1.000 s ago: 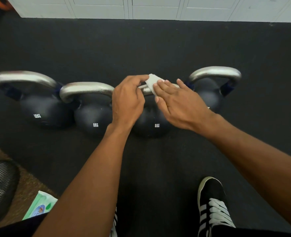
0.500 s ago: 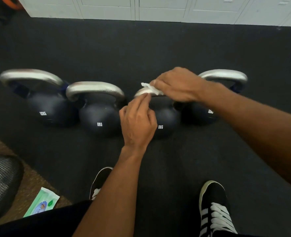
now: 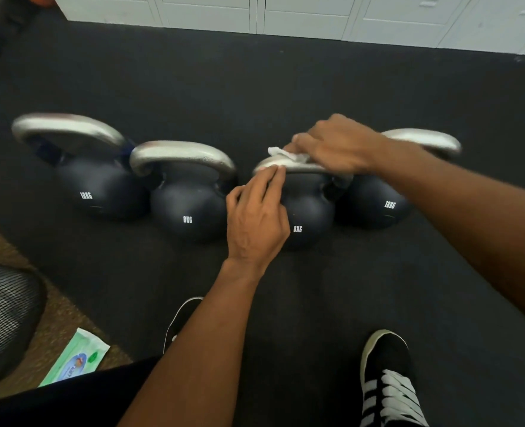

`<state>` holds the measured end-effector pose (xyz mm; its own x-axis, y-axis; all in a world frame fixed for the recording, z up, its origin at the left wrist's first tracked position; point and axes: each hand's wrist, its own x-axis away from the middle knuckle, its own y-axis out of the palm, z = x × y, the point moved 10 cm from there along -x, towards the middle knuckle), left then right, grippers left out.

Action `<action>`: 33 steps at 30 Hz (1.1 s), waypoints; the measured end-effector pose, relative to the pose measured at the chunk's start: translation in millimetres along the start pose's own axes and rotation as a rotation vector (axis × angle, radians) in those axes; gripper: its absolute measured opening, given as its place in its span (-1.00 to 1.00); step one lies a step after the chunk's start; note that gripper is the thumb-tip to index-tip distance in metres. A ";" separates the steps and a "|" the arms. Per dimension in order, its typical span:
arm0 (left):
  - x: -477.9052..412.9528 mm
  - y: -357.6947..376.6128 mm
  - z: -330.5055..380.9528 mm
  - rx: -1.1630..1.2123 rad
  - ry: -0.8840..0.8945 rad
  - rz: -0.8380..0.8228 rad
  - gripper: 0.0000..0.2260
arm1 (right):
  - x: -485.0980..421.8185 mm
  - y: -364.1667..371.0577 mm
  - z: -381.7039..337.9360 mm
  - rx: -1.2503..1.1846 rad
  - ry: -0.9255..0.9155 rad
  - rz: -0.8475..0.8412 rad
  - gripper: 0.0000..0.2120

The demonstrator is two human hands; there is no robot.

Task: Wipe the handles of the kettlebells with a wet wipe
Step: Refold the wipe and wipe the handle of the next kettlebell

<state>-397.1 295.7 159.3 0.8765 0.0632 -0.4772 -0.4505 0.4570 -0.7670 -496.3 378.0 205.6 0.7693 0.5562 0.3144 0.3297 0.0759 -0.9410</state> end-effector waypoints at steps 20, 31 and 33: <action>-2.4 1.8 -3.9 0.000 0.047 0.007 -0.51 | -51.5 63.3 37.2 -0.826 0.406 -0.493 -0.50; -14.1 -8.8 -9.7 0.161 -0.022 -0.085 -0.56 | 43.3 50.7 -24.5 0.150 0.100 0.335 -0.40; -15.7 -9.6 -10.5 0.162 -0.038 -0.109 -0.56 | 46.3 62.2 -30.1 0.107 0.153 0.364 -0.39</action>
<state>-408.3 281.1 169.6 0.9258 0.0380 -0.3762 -0.3223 0.5996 -0.7325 -423.7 383.5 165.4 0.9003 0.4338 -0.0346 -0.0321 -0.0131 -0.9994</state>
